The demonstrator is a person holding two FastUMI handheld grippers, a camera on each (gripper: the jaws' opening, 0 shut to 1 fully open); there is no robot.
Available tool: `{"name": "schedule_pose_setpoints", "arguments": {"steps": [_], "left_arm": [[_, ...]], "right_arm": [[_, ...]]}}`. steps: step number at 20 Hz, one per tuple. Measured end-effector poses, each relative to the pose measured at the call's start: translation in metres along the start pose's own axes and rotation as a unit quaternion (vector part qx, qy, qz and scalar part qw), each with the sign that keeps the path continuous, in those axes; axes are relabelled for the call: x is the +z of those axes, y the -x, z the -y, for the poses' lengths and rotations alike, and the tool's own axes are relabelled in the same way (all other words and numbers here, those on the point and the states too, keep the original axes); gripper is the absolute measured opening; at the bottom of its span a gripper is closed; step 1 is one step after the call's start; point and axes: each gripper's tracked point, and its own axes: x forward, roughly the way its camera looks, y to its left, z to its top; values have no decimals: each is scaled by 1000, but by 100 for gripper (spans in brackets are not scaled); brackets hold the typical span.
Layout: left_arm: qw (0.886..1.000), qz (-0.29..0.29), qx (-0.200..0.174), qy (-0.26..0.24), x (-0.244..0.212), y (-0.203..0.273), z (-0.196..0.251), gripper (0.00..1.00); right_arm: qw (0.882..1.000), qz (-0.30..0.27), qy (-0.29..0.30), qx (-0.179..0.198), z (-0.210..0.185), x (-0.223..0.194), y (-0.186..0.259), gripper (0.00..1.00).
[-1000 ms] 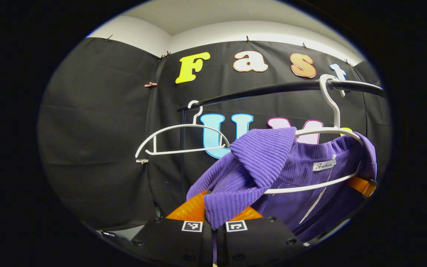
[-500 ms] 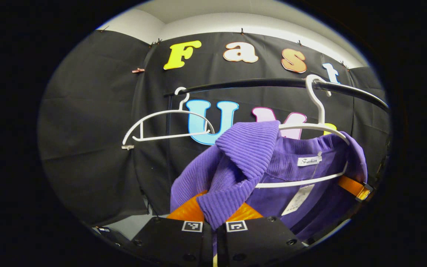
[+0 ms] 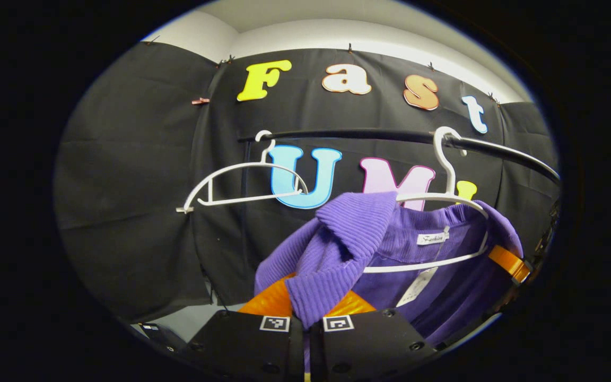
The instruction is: Grasp the clothes on the hanger with both hands and then place them into the laundry hamper below.
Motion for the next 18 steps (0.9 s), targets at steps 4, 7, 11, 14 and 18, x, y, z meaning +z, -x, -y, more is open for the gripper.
{"name": "schedule_pose_setpoints", "arguments": {"steps": [4, 7, 11, 14, 18], "left_arm": [[999, 36, 30, -21, 20, -6, -17, 9], [995, 75, 49, -37, 46, -8, -31, 8], [990, 113, 53, -72, 74, -25, -38, 8], [987, 118, 32, -106, 72, -51, -42, 7], [995, 74, 11, -71, 30, -90, -52, 9]], "right_arm": [[998, 41, -49, -24, 21, 7, -15, 20], [993, 71, -88, -24, 34, 25, -26, 20], [989, 106, -96, -29, 54, 52, -47, 20], [992, 97, -81, -29, 62, 49, -62, 15], [992, 61, -100, -50, 83, 18, -68, 15]]}}
